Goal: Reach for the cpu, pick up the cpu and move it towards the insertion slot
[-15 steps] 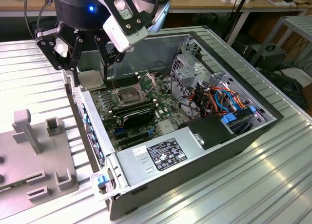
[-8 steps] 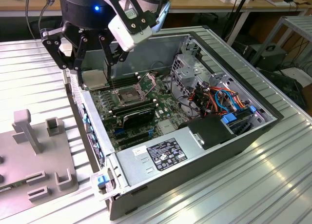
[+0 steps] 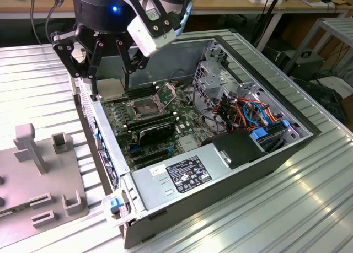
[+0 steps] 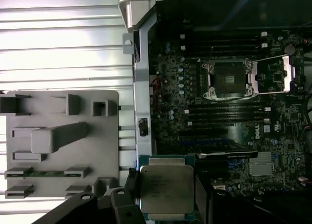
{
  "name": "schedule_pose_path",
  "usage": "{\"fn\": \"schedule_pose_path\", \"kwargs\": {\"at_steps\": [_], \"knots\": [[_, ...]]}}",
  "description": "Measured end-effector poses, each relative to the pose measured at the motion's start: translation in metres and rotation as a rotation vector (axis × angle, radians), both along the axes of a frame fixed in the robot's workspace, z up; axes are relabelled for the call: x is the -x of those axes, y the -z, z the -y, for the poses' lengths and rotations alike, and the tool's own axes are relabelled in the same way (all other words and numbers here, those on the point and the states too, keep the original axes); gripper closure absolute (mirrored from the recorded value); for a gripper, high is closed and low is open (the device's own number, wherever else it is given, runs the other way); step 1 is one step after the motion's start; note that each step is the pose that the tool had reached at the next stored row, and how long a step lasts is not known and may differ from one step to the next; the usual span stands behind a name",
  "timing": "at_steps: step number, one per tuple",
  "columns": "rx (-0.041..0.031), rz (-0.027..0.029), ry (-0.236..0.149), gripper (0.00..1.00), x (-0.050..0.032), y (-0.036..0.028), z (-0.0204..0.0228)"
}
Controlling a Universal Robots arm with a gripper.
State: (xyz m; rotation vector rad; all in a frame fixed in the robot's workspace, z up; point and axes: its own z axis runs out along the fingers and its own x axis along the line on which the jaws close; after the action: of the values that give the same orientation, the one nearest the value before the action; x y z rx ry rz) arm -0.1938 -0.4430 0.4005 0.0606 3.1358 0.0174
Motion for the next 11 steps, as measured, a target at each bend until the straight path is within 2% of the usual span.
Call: {"fn": "schedule_pose_path", "kwargs": {"at_steps": [3,11], "knots": [[0.0031,0.0001,0.0,0.45,-0.0039,0.0,-0.0016],[0.0173,0.0,0.0,0.45,-0.0215,0.0001,-0.0096]]}}
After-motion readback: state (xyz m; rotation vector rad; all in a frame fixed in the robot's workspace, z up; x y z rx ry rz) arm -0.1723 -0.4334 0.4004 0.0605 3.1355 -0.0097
